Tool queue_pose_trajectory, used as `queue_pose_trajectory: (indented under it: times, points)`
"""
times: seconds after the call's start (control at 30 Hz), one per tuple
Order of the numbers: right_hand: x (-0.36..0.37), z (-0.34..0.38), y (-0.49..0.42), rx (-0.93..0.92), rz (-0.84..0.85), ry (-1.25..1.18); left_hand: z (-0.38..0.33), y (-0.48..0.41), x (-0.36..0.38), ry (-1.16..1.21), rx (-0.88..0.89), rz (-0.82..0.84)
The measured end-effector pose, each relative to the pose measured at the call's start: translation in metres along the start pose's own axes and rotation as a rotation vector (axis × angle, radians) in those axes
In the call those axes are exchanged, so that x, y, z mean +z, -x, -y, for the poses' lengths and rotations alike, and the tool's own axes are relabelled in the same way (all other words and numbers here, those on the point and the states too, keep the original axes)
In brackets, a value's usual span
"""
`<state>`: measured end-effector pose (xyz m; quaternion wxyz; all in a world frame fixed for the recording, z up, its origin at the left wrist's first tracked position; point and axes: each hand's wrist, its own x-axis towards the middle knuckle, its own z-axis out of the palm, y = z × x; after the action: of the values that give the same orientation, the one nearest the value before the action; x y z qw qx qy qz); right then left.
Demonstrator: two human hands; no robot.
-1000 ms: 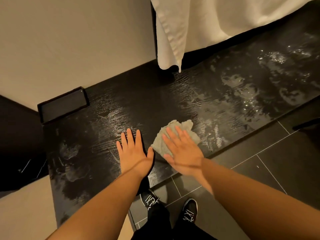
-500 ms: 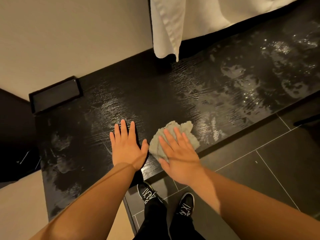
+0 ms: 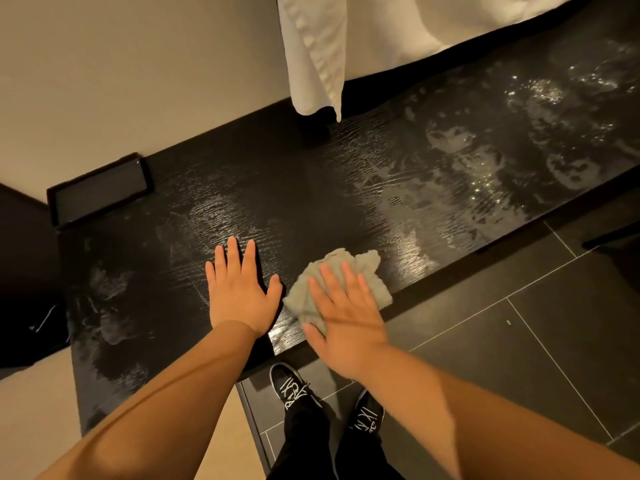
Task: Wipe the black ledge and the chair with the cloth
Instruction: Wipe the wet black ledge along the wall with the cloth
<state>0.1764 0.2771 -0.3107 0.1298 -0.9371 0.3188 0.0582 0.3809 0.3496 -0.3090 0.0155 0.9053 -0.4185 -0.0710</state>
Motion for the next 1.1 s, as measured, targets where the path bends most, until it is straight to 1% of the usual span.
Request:
queue_pose_trajectory:
  times: [0.03,0.13,0.2,0.27,0.3,0.33,0.4,0.43,0.5,0.57,0.6,0.63,0.67,0.77,0.83,0.9,0.97,1.03,1.1]
  points:
    - [-0.001,0.0,0.003,-0.029,0.016,0.0,0.001,0.0,0.0,-0.002,0.0,-0.001]
    - [-0.005,-0.033,0.002,-0.11,-0.05,0.009,-0.002,0.0,0.0,0.0,-0.005,0.013]
    - [-0.01,-0.071,0.0,-0.036,-0.088,0.039,-0.003,-0.001,-0.002,0.016,-0.018,0.021]
    - [-0.022,-0.106,-0.003,0.084,-0.037,0.064,-0.005,0.0,-0.004,0.041,-0.014,0.024]
    - [-0.027,-0.113,-0.004,0.143,-0.012,0.06,-0.006,0.0,-0.006,0.049,0.007,0.022]
    - [-0.029,-0.113,-0.006,0.196,-0.021,0.061,-0.01,-0.001,-0.008,0.055,0.041,0.024]
    - [-0.028,-0.093,-0.007,0.279,-0.06,0.029,-0.028,-0.004,-0.012,0.073,0.123,0.047]
    - [-0.024,-0.079,-0.005,0.268,-0.071,0.012,-0.043,-0.005,-0.014,0.088,0.158,0.064]
    - [-0.018,-0.062,-0.001,0.117,-0.06,0.039,-0.077,-0.012,-0.015,0.13,0.219,0.09]
    - [-0.017,-0.078,0.001,-0.05,-0.03,0.068,-0.104,-0.02,-0.014,0.154,0.252,0.095]
    - [-0.02,-0.094,0.0,-0.08,-0.028,0.068,-0.112,-0.024,-0.013,0.156,0.244,0.094]
    - [-0.023,-0.112,-0.002,-0.062,-0.022,0.067,-0.116,-0.026,-0.011,0.148,0.224,0.094]
    - [-0.028,-0.131,-0.006,-0.001,-0.014,0.062,-0.117,-0.028,-0.007,0.128,0.208,0.092]
    - [-0.045,-0.174,-0.017,0.239,0.019,0.044,-0.114,-0.027,0.001,0.066,0.208,0.052]
    - [-0.048,-0.176,-0.02,0.312,-0.005,0.025,-0.114,-0.027,0.004,0.074,0.207,0.04]
    - [-0.044,-0.16,-0.021,0.353,-0.079,0.018,-0.115,-0.028,0.004,0.081,0.199,0.038]
    - [-0.036,-0.14,-0.018,0.297,-0.129,0.014,-0.116,-0.028,0.003,0.072,0.196,0.032]
    - [-0.031,-0.135,-0.015,0.138,-0.093,0.022,-0.117,-0.028,0.002,0.063,0.192,0.032]
    - [-0.036,-0.153,-0.015,-0.001,-0.042,0.033,-0.117,-0.027,0.003,0.059,0.191,0.038]
